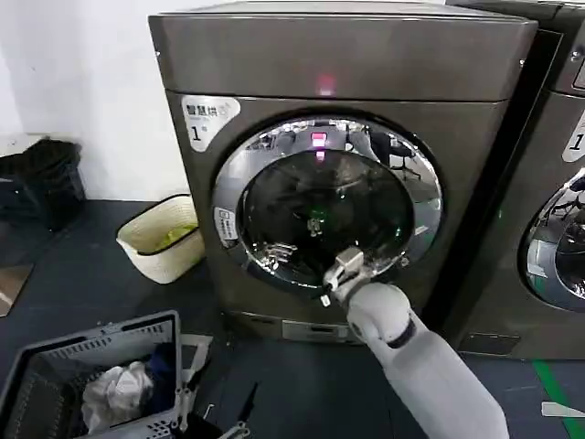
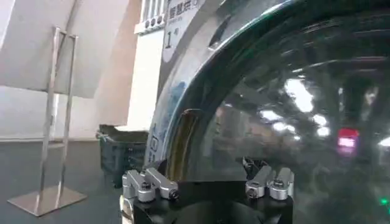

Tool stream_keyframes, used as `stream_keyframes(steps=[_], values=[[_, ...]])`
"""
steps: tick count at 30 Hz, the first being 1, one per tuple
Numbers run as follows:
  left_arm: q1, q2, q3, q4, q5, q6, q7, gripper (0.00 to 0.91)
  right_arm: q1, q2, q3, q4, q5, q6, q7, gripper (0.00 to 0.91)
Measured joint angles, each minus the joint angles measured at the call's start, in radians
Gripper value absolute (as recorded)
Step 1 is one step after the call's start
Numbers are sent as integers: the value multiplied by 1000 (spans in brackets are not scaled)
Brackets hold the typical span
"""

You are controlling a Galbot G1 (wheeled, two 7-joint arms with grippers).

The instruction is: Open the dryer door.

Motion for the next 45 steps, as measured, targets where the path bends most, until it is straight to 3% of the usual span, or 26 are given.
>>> stream_keyframes(steps=[45], values=[[-12, -7, -9, 4, -5, -8, -3, 907, 202, 187, -183, -270, -68, 1, -2, 907]])
